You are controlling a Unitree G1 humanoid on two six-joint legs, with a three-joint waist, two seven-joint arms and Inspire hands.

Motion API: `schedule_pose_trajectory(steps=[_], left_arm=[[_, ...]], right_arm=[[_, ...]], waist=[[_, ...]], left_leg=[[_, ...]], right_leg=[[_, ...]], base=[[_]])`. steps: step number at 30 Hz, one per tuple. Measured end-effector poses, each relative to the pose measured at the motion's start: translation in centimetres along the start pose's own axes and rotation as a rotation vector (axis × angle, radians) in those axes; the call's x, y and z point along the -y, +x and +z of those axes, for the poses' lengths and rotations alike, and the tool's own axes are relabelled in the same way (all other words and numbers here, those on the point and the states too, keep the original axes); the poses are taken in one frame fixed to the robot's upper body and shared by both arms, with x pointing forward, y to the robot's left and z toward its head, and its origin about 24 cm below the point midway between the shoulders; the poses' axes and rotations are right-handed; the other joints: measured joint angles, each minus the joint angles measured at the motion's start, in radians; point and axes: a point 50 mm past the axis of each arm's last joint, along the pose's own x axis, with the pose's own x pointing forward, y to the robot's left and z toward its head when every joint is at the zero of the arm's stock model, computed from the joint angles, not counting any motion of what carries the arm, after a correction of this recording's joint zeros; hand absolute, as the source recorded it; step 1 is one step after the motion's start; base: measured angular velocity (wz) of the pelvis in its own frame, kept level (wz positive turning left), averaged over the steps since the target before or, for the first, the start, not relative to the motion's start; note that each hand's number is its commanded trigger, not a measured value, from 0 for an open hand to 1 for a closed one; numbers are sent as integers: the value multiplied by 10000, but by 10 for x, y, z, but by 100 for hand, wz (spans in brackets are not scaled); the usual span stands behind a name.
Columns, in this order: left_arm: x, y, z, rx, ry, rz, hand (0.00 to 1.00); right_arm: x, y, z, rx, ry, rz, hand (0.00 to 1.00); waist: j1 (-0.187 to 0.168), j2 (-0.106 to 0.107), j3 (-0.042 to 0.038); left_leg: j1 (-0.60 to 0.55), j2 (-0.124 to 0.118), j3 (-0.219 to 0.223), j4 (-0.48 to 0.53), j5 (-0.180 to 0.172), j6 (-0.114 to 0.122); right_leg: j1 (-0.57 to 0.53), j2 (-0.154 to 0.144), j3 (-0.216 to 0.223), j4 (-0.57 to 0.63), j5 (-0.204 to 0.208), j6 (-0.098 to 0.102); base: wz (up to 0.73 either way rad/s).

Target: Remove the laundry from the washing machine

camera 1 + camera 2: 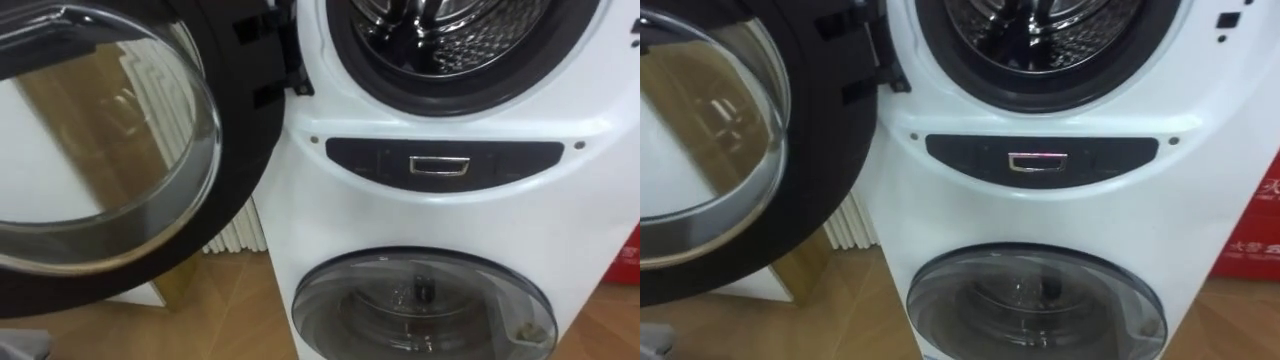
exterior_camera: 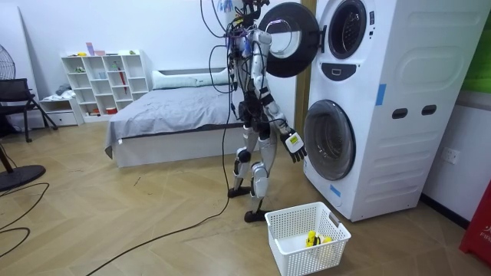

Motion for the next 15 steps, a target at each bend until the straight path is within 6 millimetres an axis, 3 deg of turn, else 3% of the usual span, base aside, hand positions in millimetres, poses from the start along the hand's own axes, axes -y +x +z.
schedule_pose_trajectory(steps=[4, 8, 15], left_arm=[[2, 2, 18, 694, -431, 86, 0], [7, 0, 22, 919, -427, -124, 0], [10, -3, 27, 1135, -557, -239, 0]], right_arm=[[-1, 3, 2, -45, 25, 37, 0], [-4, 3, 1, -74, 66, 117, 0], [-5, 3, 0, -101, 63, 148, 0]], waist=[[-24, -147, 11], [-56, -226, 28], [-65, -237, 41]], left_leg=[[-14, -73, -10, 19, 32, 51], [-42, -209, -39, -12, 55, 94], [-167, -242, -159, -30, 66, 113]], right_leg=[[29, -98, -68, -9, -35, 47], [34, -239, -130, -3, -80, 133], [5, -302, -365, 2, -90, 162]], base=[[4], [7], [10]])
